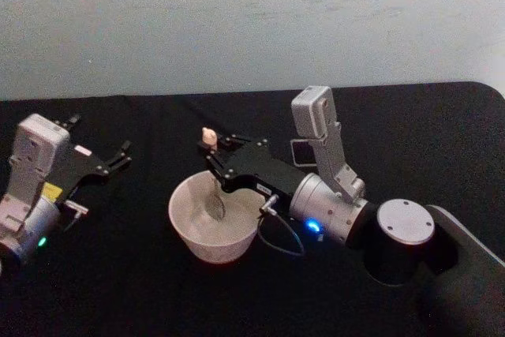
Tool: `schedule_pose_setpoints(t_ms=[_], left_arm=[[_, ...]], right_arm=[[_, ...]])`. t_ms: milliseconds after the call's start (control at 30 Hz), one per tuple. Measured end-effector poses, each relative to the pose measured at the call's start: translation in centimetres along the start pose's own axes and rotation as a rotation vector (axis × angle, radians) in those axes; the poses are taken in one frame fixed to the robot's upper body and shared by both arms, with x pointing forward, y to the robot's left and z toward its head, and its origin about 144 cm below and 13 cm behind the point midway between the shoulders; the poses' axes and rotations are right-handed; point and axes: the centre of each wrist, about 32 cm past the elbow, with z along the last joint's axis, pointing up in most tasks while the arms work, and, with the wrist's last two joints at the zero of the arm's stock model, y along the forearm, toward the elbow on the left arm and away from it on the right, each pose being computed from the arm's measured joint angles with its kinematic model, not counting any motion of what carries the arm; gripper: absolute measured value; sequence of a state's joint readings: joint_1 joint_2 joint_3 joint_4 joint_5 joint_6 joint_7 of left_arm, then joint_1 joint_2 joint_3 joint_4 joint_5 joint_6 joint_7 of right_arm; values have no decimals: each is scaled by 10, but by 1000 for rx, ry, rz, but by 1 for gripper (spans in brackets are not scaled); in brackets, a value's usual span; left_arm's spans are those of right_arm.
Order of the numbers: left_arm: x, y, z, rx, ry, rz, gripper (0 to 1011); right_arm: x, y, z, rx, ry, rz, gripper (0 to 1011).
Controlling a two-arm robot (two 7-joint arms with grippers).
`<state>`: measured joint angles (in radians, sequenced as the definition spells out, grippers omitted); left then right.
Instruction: Pick up the stirring spoon with one hand, stir inside the cup, then place it back in its original position.
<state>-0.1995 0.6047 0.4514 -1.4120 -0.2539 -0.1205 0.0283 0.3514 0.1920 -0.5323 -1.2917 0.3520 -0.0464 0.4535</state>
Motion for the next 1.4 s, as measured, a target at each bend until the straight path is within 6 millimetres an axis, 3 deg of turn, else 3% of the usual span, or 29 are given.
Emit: schedule_pose_setpoints(t_ms=[367, 733, 1100, 1400], left_arm=[[0, 0, 0, 0, 0, 0, 1001], [0, 0, 0, 0, 0, 0, 1001], [0, 0, 0, 0, 0, 0, 1002], [0, 0, 0, 0, 0, 0, 1001]], right_arm=[[2, -5, 4, 9, -7, -5, 211], [12, -26, 41, 126, -44, 33, 211], [22, -59, 85, 228, -63, -46, 211], [29, -87, 94, 229, -75, -145, 211]])
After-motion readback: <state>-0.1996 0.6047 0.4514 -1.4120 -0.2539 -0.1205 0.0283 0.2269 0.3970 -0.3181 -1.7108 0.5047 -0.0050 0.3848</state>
